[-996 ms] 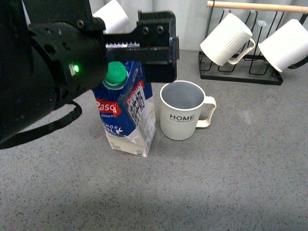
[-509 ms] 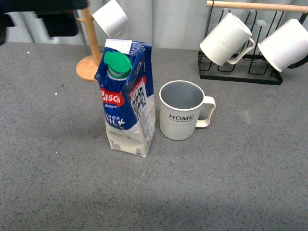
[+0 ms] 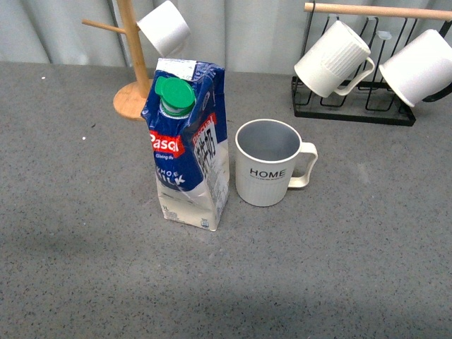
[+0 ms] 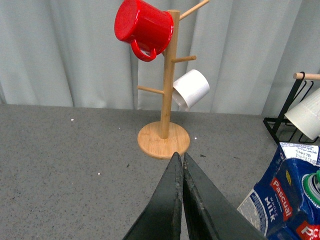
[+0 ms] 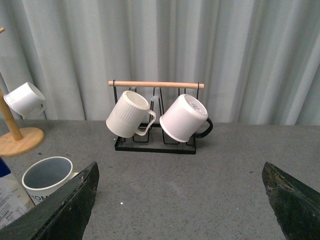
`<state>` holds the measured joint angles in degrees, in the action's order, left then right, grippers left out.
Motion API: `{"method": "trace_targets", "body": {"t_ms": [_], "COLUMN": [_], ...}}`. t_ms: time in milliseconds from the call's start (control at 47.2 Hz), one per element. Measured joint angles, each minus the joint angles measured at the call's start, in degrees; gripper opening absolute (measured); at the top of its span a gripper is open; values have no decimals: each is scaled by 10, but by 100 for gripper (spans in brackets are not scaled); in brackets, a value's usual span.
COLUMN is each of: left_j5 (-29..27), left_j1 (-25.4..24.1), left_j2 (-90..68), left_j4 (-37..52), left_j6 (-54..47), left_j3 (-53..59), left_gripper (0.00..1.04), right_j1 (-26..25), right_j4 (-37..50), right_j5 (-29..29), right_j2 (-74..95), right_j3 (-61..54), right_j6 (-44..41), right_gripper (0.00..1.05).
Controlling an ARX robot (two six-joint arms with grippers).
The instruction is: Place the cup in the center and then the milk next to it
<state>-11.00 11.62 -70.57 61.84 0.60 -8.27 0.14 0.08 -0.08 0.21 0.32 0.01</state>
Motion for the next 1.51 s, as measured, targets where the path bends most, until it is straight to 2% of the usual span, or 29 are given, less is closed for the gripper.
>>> {"method": "trace_targets", "body": {"t_ms": [170,445,530,636,1187,1505], "left_j5": [30,57,98,106,109,109], "left_j1": [-34,-61,-90,-113,-115,-115], "left_j2": [96,207,242,291,510,564], "left_j4": [-62,-147,-176,-219,-421,-474], "left_j6": [-2,-2,-2,-2,-2,-2], "left_j3": [38,63,68,71,72,72], "left_gripper": [4,4,4,4,4,4], "right_j1": [0,0,0,0,0,0], "right_j4": [0,0,0,0,0,0], "right_j5": [0,0,0,0,0,0], "right_j2": [0,0,0,0,0,0], "right_j3": [0,0,0,0,0,0], "right_j6": [0,0,0,0,0,0], "right_gripper": [95,95,95,95,95,95]}}
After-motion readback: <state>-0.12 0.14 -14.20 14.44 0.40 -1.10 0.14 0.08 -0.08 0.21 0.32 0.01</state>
